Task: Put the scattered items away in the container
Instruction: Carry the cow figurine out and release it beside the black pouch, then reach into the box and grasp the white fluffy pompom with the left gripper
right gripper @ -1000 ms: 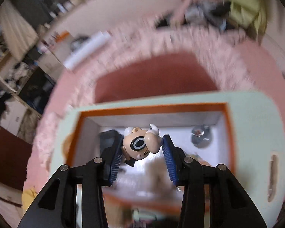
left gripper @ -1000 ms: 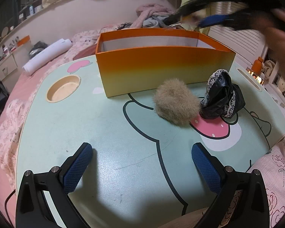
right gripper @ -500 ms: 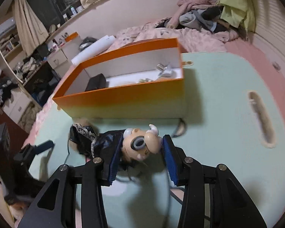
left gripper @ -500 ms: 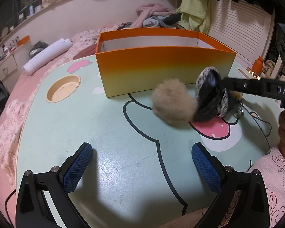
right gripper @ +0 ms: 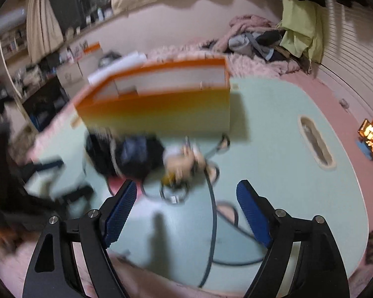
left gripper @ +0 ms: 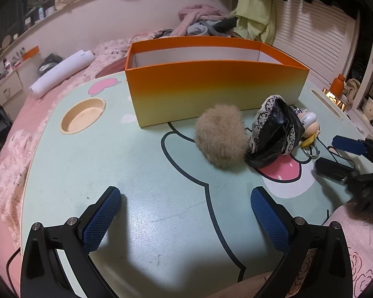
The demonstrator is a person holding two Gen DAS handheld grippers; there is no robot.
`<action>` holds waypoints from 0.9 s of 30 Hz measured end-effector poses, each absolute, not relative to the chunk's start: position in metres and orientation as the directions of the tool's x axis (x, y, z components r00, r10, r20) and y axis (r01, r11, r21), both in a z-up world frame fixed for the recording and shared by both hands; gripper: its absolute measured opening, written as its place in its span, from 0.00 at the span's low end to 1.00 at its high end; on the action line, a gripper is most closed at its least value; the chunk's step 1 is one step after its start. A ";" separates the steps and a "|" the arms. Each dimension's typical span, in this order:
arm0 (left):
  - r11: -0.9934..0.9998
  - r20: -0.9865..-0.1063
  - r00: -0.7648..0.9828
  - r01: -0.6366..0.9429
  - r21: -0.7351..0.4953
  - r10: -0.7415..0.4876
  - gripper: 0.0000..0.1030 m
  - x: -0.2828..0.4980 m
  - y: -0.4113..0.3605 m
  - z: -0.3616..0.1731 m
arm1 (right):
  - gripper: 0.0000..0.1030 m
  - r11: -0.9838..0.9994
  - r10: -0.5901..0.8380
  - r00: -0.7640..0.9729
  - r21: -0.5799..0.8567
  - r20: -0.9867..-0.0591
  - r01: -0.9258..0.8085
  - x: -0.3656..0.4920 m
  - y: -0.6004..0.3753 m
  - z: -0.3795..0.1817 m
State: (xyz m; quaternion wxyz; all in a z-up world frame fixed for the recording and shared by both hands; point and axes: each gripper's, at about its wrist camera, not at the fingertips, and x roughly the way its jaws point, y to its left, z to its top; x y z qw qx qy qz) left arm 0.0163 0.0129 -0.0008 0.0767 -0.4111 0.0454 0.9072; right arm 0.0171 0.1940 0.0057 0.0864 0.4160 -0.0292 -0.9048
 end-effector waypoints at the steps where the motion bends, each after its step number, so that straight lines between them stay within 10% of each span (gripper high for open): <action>1: -0.984 -0.753 -0.650 -0.177 0.020 0.102 1.00 0.017 0.013 0.000 | 0.84 -0.989 -0.143 -0.641 0.077 -0.754 0.129 0.017 0.189 0.002; 17: -0.966 -0.714 -0.656 -0.224 -0.129 0.247 1.00 -0.037 0.042 0.090 | 0.92 -0.989 -0.117 -0.635 0.028 -0.764 0.149 0.016 0.185 -0.006; 21: -0.965 -0.819 -0.513 -0.186 -0.184 0.255 0.71 -0.106 0.066 0.089 | 0.92 -0.989 -0.117 -0.635 0.028 -0.763 0.148 0.017 0.185 -0.006; 27: -0.967 -0.929 -0.286 -0.169 -0.191 0.234 0.68 -0.161 0.099 0.044 | 0.92 -0.988 -0.118 -0.636 0.029 -0.762 0.150 0.017 0.183 -0.003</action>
